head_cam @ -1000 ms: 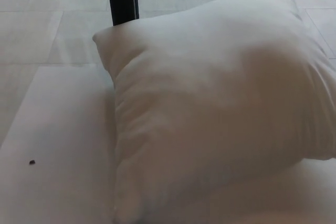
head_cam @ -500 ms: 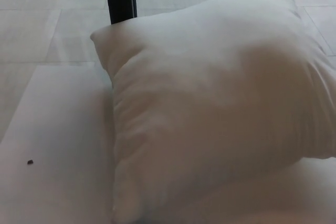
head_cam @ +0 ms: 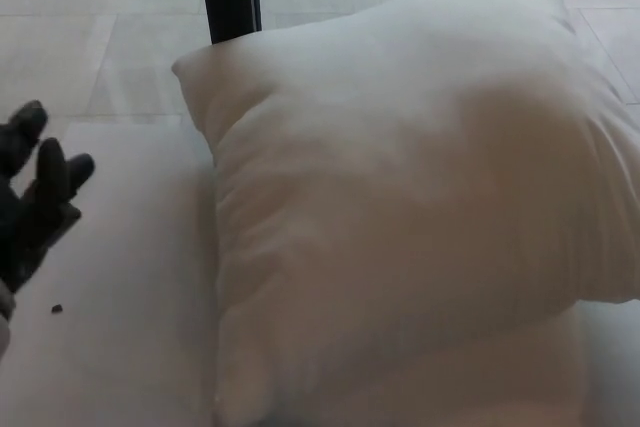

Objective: The robot uses its left hand to press on the left side of the pillow kept in the middle of the desk and uses its right hand to lift up and the right side of the pillow and turn it over

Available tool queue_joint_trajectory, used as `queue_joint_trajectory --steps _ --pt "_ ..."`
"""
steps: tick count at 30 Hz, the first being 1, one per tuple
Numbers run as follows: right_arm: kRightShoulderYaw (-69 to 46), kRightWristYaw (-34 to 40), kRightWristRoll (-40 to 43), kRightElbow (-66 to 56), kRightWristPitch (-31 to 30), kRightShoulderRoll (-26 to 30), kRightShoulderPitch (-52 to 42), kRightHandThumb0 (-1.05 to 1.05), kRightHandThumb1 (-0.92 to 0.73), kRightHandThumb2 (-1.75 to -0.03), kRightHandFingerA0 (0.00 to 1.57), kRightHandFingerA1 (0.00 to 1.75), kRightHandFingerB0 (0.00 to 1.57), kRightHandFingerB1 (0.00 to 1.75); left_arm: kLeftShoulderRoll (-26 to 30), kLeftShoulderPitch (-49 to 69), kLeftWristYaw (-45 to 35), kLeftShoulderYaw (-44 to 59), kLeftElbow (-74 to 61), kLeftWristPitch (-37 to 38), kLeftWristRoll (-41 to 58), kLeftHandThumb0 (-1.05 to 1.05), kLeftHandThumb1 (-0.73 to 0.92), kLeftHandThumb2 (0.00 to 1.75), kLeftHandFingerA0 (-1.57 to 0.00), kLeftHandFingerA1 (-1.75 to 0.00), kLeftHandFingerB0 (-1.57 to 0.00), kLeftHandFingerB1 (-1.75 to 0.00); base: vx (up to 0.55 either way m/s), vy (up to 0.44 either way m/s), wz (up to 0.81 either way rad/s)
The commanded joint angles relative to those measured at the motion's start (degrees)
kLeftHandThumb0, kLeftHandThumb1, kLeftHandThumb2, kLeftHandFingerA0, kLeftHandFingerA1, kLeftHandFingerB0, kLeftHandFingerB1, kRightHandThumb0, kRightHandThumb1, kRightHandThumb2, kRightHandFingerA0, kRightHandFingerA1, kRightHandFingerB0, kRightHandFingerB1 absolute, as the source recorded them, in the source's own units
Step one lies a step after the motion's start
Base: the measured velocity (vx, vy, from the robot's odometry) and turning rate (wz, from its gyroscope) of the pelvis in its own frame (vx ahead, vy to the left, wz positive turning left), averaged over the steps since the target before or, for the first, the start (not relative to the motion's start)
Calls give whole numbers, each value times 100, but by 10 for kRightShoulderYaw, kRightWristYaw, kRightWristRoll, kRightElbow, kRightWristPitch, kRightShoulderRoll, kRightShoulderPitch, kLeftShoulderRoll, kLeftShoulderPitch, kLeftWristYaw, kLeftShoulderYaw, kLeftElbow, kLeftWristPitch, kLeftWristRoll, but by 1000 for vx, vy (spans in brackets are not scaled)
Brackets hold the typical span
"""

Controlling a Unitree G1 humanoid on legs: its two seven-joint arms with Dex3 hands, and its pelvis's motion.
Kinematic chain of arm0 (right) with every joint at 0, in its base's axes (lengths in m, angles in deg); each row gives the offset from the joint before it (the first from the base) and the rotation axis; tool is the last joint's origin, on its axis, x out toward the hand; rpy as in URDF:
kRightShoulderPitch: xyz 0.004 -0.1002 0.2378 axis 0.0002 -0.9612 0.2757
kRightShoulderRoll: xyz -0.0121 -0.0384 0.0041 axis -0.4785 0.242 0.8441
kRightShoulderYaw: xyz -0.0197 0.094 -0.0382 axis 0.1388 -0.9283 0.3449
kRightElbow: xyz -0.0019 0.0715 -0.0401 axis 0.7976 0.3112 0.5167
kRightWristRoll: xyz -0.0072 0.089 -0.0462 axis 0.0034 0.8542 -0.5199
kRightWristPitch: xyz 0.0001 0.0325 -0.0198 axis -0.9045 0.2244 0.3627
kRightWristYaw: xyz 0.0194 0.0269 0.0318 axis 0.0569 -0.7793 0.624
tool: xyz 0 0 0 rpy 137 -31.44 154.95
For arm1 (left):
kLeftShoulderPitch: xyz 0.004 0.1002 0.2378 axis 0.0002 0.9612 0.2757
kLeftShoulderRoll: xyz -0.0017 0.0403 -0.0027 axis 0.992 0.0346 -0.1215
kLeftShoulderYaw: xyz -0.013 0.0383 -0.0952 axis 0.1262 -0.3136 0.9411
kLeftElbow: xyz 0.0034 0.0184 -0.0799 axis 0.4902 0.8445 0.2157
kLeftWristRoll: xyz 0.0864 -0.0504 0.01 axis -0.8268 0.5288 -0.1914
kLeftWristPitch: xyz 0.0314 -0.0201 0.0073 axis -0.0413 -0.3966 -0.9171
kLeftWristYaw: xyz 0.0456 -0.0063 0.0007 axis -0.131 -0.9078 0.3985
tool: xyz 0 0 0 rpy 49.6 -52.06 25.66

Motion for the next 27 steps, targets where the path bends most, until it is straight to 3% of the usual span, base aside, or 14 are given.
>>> queue_joint_trajectory --steps 1,2,4,5,6,9,10,16,17,20,21,22,24,27 --pt "79 6 -51 2 -122 -30 31 -39 -33 -103 1 51 0 49 -59 69 52 -88 -93 -177 2 -96 66 108 0 -51 -1 -8 0 0 0" --pt "98 0 -59 -3 -133 -31 26 -100 -73 -115 6 46 4 34 -70 72 49 -112 -92 -172 -9 -93 69 112 0 -49 -1 -10 0 0 0" --pt "115 0 -67 0 -126 -42 20 -98 -92 -72 17 41 12 25 -86 72 60 -137 -93 -174 -24 -96 69 112 -5 -57 0 -6 0 0 0" --pt "120 3 -68 5 -125 -49 23 -99 -92 -71 18 43 13 26 -91 69 73 -139 -98 -189 -25 -90 86 64 -9 -53 0 -17 0 0 0" --pt "126 2 -71 5 -123 -52 21 -100 -92 -72 19 43 12 25 -97 68 81 -141 -99 -195 -27 -95 70 112 -4 -55 0 -7 0 0 0" --pt "151 1 -84 7 -109 -61 10 -101 -73 -115 13 51 7 38 -111 67 94 -157 -88 -203 -38 -100 69 111 -2 -53 -9 -4 0 0 0" --pt "153 3 -82 6 -111 -66 8 -102 -92 -70 21 46 16 27 -112 69 94 -162 -87 -202 -41 -100 68 111 -4 -54 -11 -6 0 0 0" --pt "170 6 -88 -4 -111 -84 4 -103 -92 -70 19 45 16 28 -136 80 118 -167 -81 -209 -42 -100 64 101 -6 -55 -2 -12 0 0 0" --pt "173 4 -85 -4 -111 -94 11 -102 -72 -115 13 51 7 39 -145 81 117 -170 -72 -197 -42 -99 67 114 0 -55 0 -5 0 0 0" --pt "190 -7 -92 -26 -113 -103 18 -105 -92 -71 27 48 13 27 -158 73 118 -169 -71 -213 -30 -101 65 104 -10 -33 0 0 0 0 0" --pt "198 -18 -87 -39 -117 -111 25 -101 -71 -116 21 53 11 24 -174 70 116 -157 -69 -217 -9 -105 72 116 0 -30 0 -15 0 0 0" --pt "202 -20 -85 -55 -128 -115 28 -105 -92 -73 26 46 6 27 -178 68 115 -157 -68 -224 -5 -102 66 100 0 -34 0 0 0 0 0" --pt "207 -29 -81 -72 -135 -121 33 -104 -76 -119 13 51 11 18 -187 64 110 -151 -64 -232 6 -105 71 109 0 -36 0 0 0 0 0" --pt "219 -47 -66 -105 -181 -135 57 -105 -92 -72 14 40 0 27 -209 55 135 -159 -58 -240 -10 -102 73 107 -13 -50 0 0 0 0 0"
